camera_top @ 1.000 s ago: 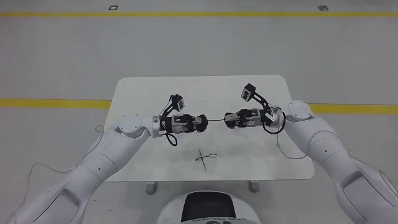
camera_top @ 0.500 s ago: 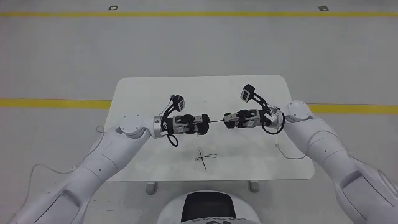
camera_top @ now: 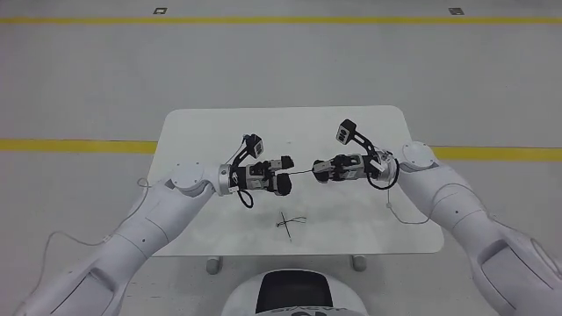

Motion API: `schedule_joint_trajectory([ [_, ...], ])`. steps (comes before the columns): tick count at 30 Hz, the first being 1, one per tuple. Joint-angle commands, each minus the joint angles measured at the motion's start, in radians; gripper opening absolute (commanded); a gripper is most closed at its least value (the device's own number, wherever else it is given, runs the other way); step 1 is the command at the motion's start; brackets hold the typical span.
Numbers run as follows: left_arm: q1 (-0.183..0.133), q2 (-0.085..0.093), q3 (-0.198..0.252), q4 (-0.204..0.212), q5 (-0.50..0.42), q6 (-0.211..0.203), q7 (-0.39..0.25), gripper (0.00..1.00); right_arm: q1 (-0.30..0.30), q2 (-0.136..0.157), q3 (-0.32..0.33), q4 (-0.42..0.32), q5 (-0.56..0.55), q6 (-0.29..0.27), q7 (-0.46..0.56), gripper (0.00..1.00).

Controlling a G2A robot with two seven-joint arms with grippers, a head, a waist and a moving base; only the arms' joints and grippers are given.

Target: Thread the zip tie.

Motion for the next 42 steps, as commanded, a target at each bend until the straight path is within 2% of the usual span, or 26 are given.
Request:
schedule_joint_trajectory([
  [1, 0.006, -0.001, 0.001, -0.012, 0.011, 0.009, 0.027, 1.00, -0.011, 0.000, 0.004, -0.020, -0.012, 0.005, -0.033, 0.00],
  [6, 0.017, -0.002, -0.007, -0.025, 0.006, 0.026, 0.050, 1.00, -0.039, 0.007, 0.037, -0.066, -0.019, 0.018, -0.037, 0.00],
  [13, 0.021, -0.004, -0.013, -0.028, 0.013, 0.035, 0.055, 1.00, -0.061, 0.006, 0.070, -0.093, -0.019, 0.032, -0.026, 0.00],
  [31, 0.022, -0.013, -0.022, -0.025, 0.022, 0.046, 0.042, 1.00, -0.066, -0.023, 0.093, -0.089, -0.059, 0.066, -0.024, 0.00],
  [35, 0.021, -0.015, -0.022, -0.025, 0.024, 0.049, 0.039, 0.78, -0.065, -0.029, 0.099, -0.084, -0.067, 0.069, -0.023, 0.00],
  [36, 0.021, -0.016, -0.023, -0.025, 0.025, 0.050, 0.038, 0.65, -0.065, -0.030, 0.100, -0.083, -0.070, 0.070, -0.023, 0.00],
  [39, 0.021, -0.017, -0.024, -0.024, 0.027, 0.051, 0.036, 0.47, -0.065, -0.034, 0.104, -0.077, -0.078, 0.074, -0.025, 0.00],
  [42, 0.021, -0.019, -0.025, -0.022, 0.028, 0.051, 0.035, 0.41, -0.064, -0.038, 0.108, -0.069, -0.086, 0.083, -0.031, 0.00],
])
